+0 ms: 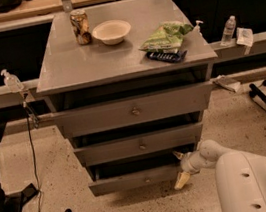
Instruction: Open bottom drawer
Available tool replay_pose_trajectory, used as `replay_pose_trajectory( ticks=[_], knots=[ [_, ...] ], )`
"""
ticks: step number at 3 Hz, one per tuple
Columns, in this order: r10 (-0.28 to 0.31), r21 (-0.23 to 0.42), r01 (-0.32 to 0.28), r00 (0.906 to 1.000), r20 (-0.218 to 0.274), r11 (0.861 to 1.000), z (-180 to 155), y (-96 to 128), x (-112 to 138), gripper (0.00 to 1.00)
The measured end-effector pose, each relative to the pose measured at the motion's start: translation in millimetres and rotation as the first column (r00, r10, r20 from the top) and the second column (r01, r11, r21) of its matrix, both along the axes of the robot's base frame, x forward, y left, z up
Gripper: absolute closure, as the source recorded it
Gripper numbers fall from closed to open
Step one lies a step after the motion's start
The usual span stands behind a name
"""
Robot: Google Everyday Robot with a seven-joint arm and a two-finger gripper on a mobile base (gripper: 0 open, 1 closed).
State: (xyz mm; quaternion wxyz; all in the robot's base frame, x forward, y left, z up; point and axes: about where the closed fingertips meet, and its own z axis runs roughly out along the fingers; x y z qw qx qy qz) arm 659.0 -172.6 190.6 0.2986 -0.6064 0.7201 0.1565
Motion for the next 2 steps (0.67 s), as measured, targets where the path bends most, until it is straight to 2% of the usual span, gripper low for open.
replay_pose_trajectory(
  ticks=[1, 2],
  knots=[
    [-0.019, -0.017, 0.018, 0.9994, -0.029, 1.000, -18, -8, 2, 0.10],
    [-0.039, -0.040, 0.036, 0.9963, -0.077, 0.999, -29, -14, -8, 0.32]
  ],
)
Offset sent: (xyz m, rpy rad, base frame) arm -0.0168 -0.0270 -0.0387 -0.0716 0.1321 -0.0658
